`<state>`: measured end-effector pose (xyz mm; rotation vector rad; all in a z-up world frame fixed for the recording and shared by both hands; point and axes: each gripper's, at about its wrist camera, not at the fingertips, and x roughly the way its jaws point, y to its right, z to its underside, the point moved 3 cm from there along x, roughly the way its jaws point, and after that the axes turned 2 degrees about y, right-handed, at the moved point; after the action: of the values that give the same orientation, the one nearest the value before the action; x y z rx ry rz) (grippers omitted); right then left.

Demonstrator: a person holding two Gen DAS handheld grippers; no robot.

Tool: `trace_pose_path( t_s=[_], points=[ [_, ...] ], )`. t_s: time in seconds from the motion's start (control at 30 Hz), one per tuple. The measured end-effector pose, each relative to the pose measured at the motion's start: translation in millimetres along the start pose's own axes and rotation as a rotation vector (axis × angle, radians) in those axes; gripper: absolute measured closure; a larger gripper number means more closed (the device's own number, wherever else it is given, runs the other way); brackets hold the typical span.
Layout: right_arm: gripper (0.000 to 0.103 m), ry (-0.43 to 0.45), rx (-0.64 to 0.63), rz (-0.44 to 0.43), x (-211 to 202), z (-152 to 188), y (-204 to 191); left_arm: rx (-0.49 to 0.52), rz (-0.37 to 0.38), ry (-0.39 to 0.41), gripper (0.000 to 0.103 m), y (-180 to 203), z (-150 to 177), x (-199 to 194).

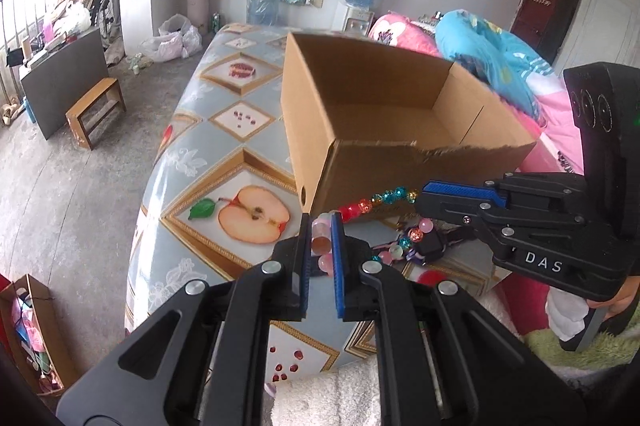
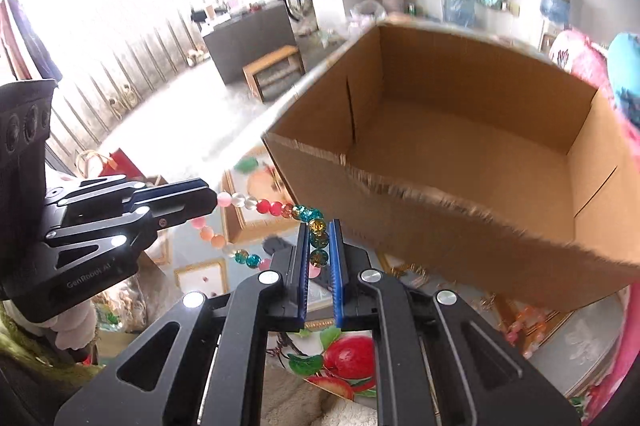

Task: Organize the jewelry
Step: 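Lift the bead bracelet with both grippers, lower into the box, open, then move left gripper to the black watch strap while right gripper approaches the watch face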

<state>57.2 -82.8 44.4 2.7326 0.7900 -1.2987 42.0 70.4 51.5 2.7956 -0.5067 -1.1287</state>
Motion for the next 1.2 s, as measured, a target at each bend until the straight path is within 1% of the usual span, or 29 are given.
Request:
trace_pose_path(
  t_s=[0.07, 0.17, 0.23, 0.3, 0.4, 0.53, 0.63, 0.7, 0.8, 0.9, 0.97, 1.0, 1.1, 1.2],
  points=[
    [0.093, 0.058, -0.006, -0.012, -23.9, -14.9, 1.9, 0.024, 0.020, 0.046, 0.094, 7.3, -19.4, -11.9],
    [0.093, 0.126, -0.019, -0.012, -45.0, -41.2, 9.8, 0.063, 0.048, 0.109, 0.094, 18.7, -51.6, -21.3],
    [0.093, 0.147, -0.026, 0.005, -49.0, -59.3, 21.1, 0.080, 0.069, 0.128, 0.094, 26.1, -76.2, -17.0],
    [0.093, 0.141, -0.014, 0.009, -45.6, -75.8, 35.1, 0.088, 0.085, 0.122, 0.094, 30.9, -96.9, -3.8],
    [0.093, 0.080, 0.044, -0.013, -24.6, -97.2, 66.9, 0.096, 0.097, 0.071, 0.094, 35.2, -122.9, 28.0],
    [0.093, -0.053, 0.107, -0.026, 41.3, -115.9, 99.5, 0.083, 0.086, -0.042, 0.094, 32.9, -143.4, 86.6],
    [0.093, -0.141, 0.124, -0.042, 81.3, -125.2, 118.2, 0.089, 0.053, -0.128, 0.094, 28.3, -152.2, 129.0],
    [0.093, -0.190, 0.140, -0.042, 99.8, -132.8, 126.4, 0.097, 0.028, -0.177, 0.094, 25.1, -155.8, 152.7],
    [0.093, -0.244, 0.162, -0.035, 127.2, -139.5, 135.8, 0.109, -0.021, -0.213, 0.094, 21.1, -163.5, 178.7],
    [0.092, -0.302, 0.188, -0.025, 148.0, -141.1, 142.6, 0.112, -0.076, -0.203, 0.094, 16.1, -168.9, 189.4],
    [0.092, -0.308, 0.196, -0.005, 156.5, -141.9, 147.4, 0.101, -0.085, -0.185, 0.090, 14.0, -171.2, 189.2],
    [0.092, -0.305, 0.195, 0.000, 156.2, -142.5, 148.4, 0.090, -0.079, -0.169, 0.086, 13.2, -172.3, 186.2],
    [0.092, -0.266, 0.206, -0.020, 147.3, -144.6, 151.9, 0.070, -0.062, -0.110, 0.084, 12.3, -174.8, 169.1],
    [0.092, -0.180, 0.203, -0.029, 114.3, -150.0, 149.6, 0.061, -0.050, -0.037, 0.081, 11.3, -174.6, 141.4]
  ],
)
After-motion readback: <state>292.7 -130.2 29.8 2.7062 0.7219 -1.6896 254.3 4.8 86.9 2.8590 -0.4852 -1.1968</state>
